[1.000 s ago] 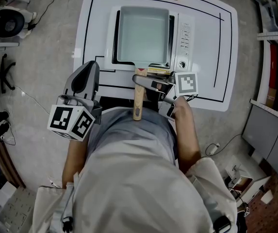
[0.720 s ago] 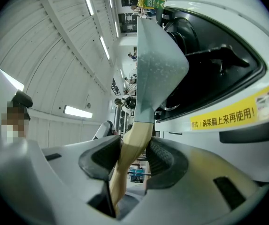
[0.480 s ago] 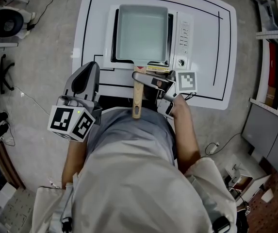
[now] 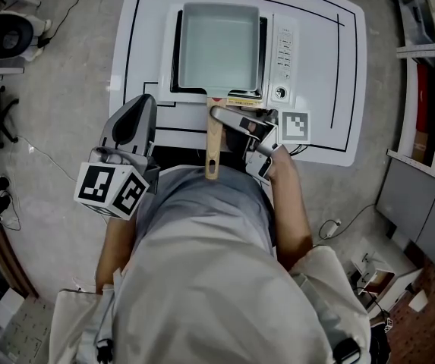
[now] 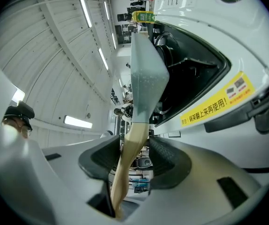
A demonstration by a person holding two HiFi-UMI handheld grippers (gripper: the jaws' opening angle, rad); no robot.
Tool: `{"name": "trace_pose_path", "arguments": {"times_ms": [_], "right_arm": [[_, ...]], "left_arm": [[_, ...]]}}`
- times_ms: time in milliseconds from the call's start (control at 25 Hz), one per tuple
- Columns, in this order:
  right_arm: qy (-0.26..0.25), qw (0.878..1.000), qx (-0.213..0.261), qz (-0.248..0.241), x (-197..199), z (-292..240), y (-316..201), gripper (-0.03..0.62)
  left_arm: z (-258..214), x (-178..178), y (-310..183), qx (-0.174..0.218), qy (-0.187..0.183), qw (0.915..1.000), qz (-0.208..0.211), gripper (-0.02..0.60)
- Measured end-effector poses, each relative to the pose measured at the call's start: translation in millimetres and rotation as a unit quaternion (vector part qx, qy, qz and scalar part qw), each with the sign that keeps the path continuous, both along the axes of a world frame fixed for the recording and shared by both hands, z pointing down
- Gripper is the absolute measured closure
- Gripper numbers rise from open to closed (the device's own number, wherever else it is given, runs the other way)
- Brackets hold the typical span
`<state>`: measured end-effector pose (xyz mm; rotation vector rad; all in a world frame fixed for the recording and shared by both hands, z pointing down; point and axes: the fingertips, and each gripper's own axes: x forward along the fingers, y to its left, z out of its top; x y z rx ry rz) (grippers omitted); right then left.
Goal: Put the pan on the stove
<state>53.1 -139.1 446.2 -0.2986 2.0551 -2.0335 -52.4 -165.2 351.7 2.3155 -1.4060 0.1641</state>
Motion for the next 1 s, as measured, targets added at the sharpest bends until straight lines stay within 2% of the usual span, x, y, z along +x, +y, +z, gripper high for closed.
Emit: {"name": "trace_pose_path", "arguments": {"times_ms": [240,520,720,1000], "right_arm": [[0.015,1.0,0.01,0.008,8,-1,4,0.414],[0.074,0.996,0.047,0.022,26,-5,4,0.414],[0.093,0.994,0.053,0.036,39,-9,4,0.419],[0.143,0.985,0.083,0.058,53,-16,3,0.428]], "left_arm": [[4,4,5,-0.003,0.004,0.9999,0.009,0.574],[7,10,8,-0.005,0.01,0.9997,0.019,0.574],[8,14,7,-0.006,0.013,0.9995,0.027,0.574],[10,16,6,-0.004,0.018,0.9994,0.03,0.574]]}}
